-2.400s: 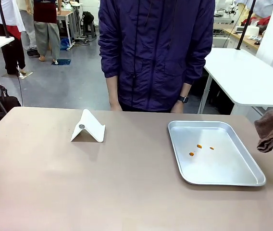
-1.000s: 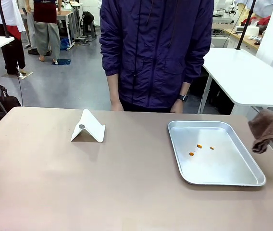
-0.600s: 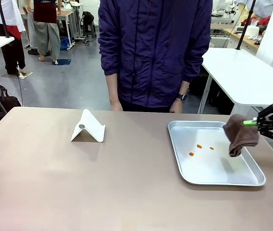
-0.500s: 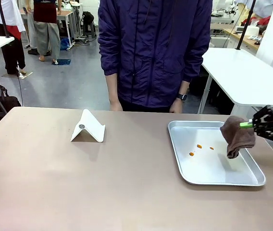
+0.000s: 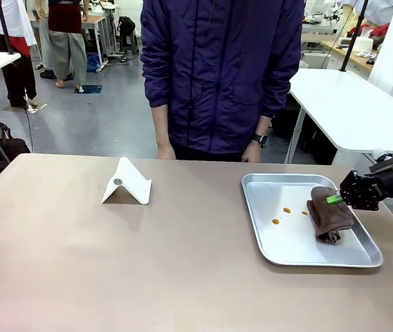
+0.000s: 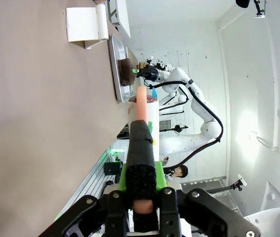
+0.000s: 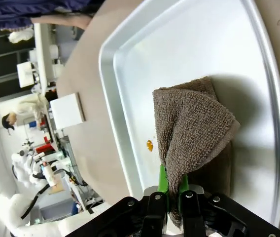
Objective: Clean the surface of the table.
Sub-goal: Clean the area not pointed to by the person.
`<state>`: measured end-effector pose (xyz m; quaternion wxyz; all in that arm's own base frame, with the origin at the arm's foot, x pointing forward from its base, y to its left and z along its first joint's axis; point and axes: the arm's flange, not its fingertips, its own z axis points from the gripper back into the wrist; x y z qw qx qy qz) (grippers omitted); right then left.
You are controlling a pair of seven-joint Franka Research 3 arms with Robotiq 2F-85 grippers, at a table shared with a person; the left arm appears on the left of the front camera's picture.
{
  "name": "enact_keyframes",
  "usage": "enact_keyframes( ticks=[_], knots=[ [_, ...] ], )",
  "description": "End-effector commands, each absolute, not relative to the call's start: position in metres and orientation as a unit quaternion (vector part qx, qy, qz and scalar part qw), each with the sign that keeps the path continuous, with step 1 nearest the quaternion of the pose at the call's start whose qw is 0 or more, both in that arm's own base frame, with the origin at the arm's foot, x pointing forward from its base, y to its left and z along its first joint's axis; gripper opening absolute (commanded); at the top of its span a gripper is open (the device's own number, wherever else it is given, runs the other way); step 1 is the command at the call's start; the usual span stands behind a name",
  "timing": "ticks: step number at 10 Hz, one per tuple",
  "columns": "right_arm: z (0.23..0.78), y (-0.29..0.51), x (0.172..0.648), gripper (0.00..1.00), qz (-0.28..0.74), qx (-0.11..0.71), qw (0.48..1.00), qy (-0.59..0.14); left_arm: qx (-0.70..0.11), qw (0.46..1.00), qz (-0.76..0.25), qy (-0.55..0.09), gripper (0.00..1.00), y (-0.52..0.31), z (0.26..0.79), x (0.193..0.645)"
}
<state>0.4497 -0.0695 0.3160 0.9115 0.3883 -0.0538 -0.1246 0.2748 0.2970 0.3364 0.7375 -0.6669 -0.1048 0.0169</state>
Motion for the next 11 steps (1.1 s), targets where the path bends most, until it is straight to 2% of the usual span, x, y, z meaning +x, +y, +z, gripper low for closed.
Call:
enact_keyframes(
  ticks=[1,5,11],
  knots=[
    [0.299,-0.055,0.463,0.08,-0.124,0.382,0.914,-0.055,-0.668,0.737,0.024,-0.102,0.22,0.296,0.343,0.273],
    [0.267,-0.021,0.471,0.08,-0.101,0.373,0.921,-0.042,-0.668,0.737,0.024,-0.102,0.22,0.296,0.343,0.273],
    [0.257,0.051,0.47,0.08,-0.028,0.4,0.916,-0.02,-0.668,0.737,0.024,-0.102,0.22,0.296,0.343,0.273]
  ],
)
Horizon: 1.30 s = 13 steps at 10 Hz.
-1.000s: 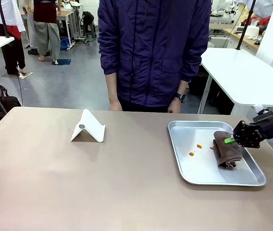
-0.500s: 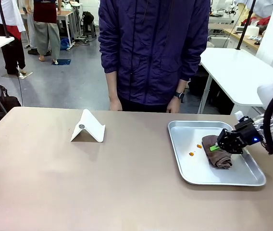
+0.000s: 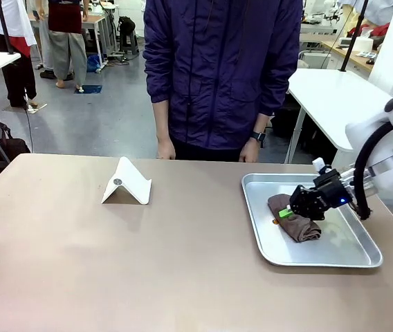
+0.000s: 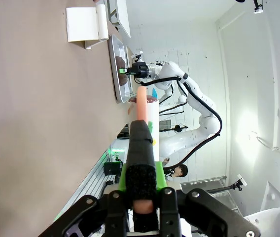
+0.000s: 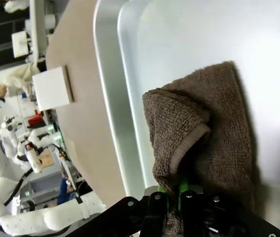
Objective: Clean the surface of the table.
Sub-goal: Clean the area not pointed to by the person.
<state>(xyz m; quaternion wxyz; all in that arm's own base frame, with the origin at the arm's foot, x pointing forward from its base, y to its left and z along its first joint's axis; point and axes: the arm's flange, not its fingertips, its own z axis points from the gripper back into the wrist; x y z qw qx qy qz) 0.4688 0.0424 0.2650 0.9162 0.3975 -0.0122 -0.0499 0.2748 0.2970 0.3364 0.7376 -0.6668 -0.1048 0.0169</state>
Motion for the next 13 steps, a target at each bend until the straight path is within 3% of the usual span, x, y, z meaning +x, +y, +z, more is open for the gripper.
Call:
enact_keyframes(
  ticks=[1,6,13],
  knots=[
    [0.257,0.06,0.468,0.08,-0.022,0.401,0.916,-0.017,-0.668,0.737,0.024,-0.102,0.22,0.296,0.343,0.273],
    [0.26,0.081,0.459,0.08,0.018,0.374,0.927,-0.015,-0.668,0.737,0.024,-0.102,0.22,0.296,0.343,0.273],
    [0.257,-0.012,0.469,0.08,-0.128,0.393,0.909,-0.06,-0.668,0.737,0.024,-0.102,0.22,0.296,0.343,0.273]
  ],
)
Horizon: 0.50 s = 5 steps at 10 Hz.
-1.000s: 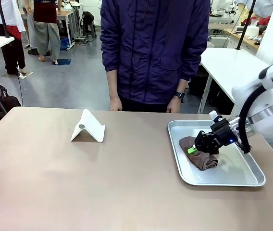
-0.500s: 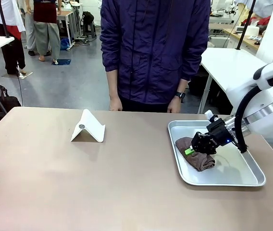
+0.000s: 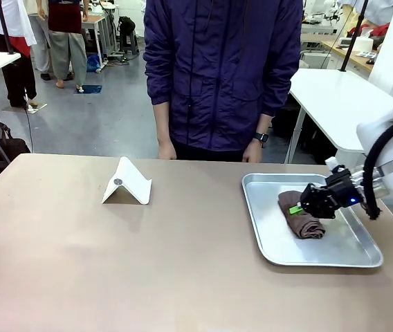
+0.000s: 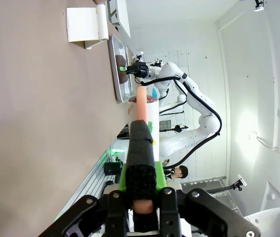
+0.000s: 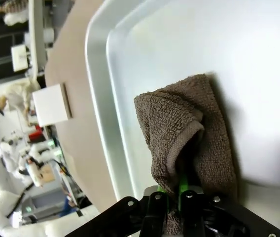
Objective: Clean the surface of the table.
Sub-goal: Clean the area not pointed to by the person.
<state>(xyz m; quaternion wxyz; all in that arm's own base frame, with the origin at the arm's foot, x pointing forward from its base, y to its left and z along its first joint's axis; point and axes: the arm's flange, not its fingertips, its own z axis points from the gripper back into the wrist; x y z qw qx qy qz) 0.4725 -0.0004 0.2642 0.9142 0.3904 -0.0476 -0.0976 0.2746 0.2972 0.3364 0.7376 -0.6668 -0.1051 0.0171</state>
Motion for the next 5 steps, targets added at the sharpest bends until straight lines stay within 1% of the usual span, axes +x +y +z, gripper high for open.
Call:
enact_keyframes(
  ticks=[1,3,5],
  knots=[
    [0.256,-0.022,0.469,0.08,-0.143,0.406,0.9,-0.063,-0.668,0.737,0.024,-0.102,0.22,0.296,0.343,0.273],
    [0.255,-0.046,0.467,0.08,-0.176,0.414,0.89,-0.082,-0.668,0.737,0.024,-0.102,0.22,0.296,0.343,0.273],
    [0.256,-0.057,0.465,0.08,-0.187,0.428,0.879,-0.097,-0.668,0.737,0.024,-0.102,0.22,0.296,0.343,0.273]
  ],
)
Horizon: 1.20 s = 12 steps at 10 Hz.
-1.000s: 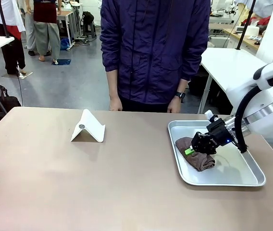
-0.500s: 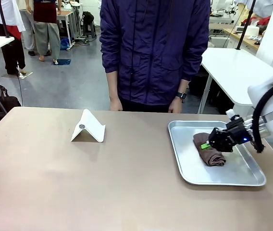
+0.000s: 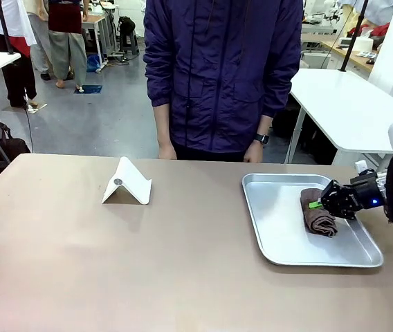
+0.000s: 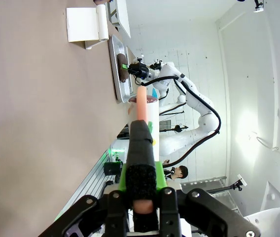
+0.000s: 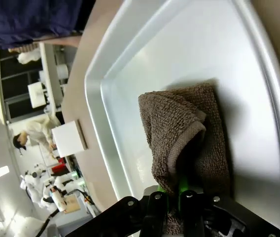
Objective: Clean the surface of the table.
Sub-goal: Clean the area not pointed to by the person.
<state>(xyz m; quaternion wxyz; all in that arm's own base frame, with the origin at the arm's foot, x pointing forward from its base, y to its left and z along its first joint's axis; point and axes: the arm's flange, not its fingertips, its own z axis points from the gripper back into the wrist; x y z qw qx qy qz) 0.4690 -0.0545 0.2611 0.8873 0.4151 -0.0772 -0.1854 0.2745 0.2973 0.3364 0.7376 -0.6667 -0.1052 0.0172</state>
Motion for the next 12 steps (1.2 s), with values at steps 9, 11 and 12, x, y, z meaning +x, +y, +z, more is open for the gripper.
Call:
enact_keyframes(
  ticks=[9,11,12],
  knots=[
    [0.371,-0.097,0.372,0.08,-0.084,0.808,0.583,-0.003,-0.668,0.737,0.024,-0.102,0.22,0.296,0.343,0.273],
    [0.385,-0.113,0.341,0.08,-0.084,0.815,0.572,0.025,-0.668,0.737,0.024,-0.102,0.22,0.296,0.343,0.273],
    [0.391,-0.122,0.323,0.08,-0.086,0.802,0.59,0.013,-0.668,0.737,0.024,-0.102,0.22,0.296,0.343,0.273]
  ],
)
